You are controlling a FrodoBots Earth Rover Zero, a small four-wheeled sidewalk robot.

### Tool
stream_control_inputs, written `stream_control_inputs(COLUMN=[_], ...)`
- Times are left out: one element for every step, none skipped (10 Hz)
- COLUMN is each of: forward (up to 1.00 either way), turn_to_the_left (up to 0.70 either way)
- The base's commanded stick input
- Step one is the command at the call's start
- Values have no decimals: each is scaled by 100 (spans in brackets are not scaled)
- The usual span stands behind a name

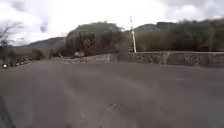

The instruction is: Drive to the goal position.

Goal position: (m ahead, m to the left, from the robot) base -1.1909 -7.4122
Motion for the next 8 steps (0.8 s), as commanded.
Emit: stream_control_inputs(forward=[0,0,0,0,0,0,0,0], turn_to_the_left=[-45,-45,-45,-45,-45,-45,-45,-45])
